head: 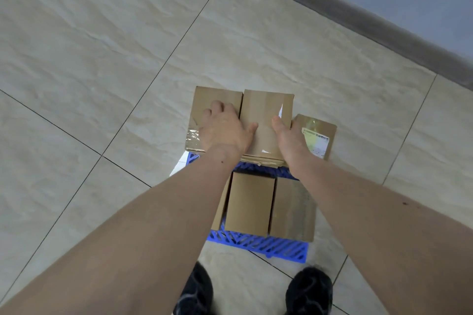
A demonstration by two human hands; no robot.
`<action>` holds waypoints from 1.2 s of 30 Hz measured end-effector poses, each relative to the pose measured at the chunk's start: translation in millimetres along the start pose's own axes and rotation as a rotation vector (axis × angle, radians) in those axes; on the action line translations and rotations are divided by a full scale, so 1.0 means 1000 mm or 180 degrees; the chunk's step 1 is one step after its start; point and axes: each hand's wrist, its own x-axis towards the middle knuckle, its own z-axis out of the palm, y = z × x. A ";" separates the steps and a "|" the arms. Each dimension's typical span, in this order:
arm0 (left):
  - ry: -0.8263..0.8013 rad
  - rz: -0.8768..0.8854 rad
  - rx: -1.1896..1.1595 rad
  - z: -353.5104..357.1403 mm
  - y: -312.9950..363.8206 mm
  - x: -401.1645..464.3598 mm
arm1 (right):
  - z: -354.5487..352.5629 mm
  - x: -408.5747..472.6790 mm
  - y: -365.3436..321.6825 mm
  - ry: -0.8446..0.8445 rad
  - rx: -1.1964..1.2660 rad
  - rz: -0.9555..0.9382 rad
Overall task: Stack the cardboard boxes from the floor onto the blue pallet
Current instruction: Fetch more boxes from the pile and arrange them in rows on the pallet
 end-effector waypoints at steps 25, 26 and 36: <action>-0.0082 0.0856 0.0050 -0.054 0.091 -0.083 | -0.134 -0.085 -0.005 0.0163 -0.0159 -0.0077; -0.0127 0.0979 0.0080 -0.057 0.104 -0.092 | -0.147 -0.094 -0.005 0.0220 -0.0115 -0.0091; -0.0748 0.1895 0.0601 -0.046 0.250 -0.206 | -0.302 -0.159 0.061 0.0905 0.0294 0.0024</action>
